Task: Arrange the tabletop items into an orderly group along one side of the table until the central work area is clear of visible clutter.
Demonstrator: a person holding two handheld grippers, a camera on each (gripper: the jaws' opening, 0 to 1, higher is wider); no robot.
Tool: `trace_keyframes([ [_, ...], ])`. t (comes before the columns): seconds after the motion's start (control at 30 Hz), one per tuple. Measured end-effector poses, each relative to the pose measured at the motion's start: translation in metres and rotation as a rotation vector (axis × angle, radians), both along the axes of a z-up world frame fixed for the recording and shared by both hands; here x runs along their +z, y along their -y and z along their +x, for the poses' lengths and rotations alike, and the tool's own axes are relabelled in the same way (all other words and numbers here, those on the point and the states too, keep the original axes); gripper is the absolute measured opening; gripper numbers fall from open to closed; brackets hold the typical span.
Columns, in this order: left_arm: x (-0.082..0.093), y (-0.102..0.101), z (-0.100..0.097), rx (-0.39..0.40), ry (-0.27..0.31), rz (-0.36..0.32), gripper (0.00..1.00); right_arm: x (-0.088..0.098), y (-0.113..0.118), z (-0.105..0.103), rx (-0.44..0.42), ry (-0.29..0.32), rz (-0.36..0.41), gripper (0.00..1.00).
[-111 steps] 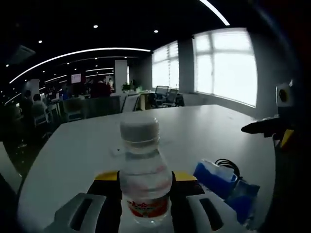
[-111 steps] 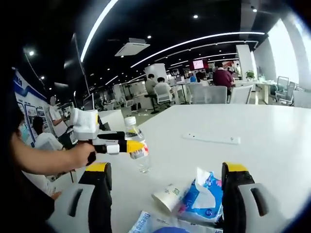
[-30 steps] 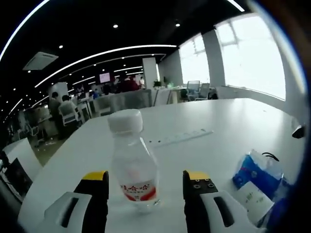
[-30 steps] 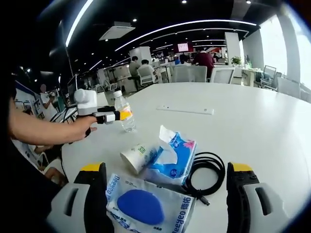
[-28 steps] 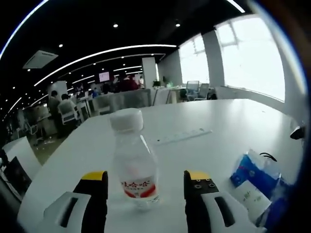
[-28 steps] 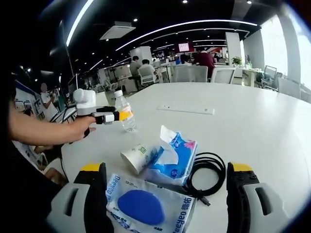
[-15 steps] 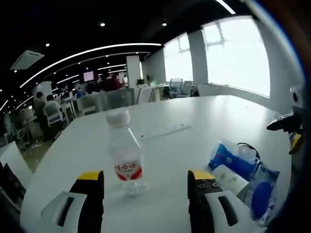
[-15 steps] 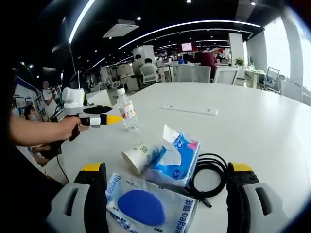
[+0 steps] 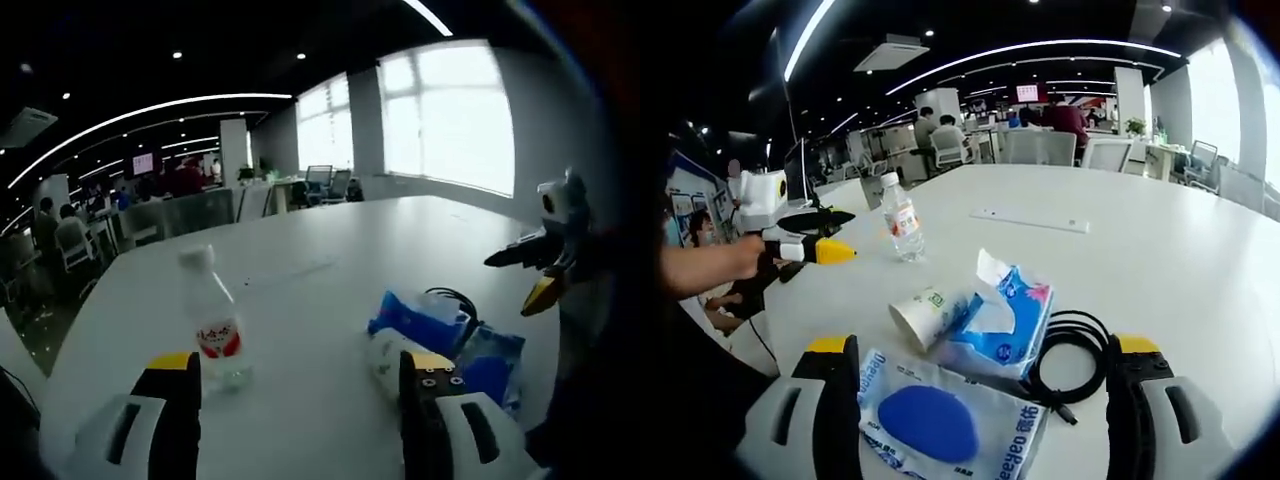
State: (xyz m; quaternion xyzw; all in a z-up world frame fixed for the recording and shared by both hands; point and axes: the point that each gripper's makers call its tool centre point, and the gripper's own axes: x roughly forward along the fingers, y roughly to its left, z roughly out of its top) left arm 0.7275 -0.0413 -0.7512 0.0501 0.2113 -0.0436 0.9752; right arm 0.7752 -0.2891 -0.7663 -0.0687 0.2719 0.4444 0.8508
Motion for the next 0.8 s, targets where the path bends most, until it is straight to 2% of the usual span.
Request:
trace_keyframes([
  [0.1, 0.001, 0.006, -0.009, -0.022, -0.008, -0.015, 0.82, 0.0, 0.001, 0.0, 0.001, 0.0, -0.003, 1.0],
  [0.2, -0.001, 0.014, -0.019, -0.05, -0.041, -0.059, 0.87, 0.0, 0.004, 0.0, -0.003, -0.004, -0.005, 1.0],
  [0.4, 0.008, 0.031, -0.032, -0.086, -0.068, -0.093, 0.91, 0.004, 0.014, -0.001, 0.0, -0.004, -0.017, 1.0],
  [0.47, 0.011, 0.032, -0.034, -0.086, -0.071, -0.11, 0.93, 0.005, 0.018, -0.001, -0.002, -0.002, -0.017, 1.0],
  [0.63, 0.011, 0.027, -0.039, -0.11, -0.079, -0.095, 1.0, 0.008, 0.027, 0.001, -0.013, 0.009, -0.04, 1.0],
  [0.8, 0.011, 0.025, -0.041, -0.117, -0.093, -0.122, 0.99, 0.009, 0.034, 0.001, -0.018, 0.023, -0.064, 1.0],
])
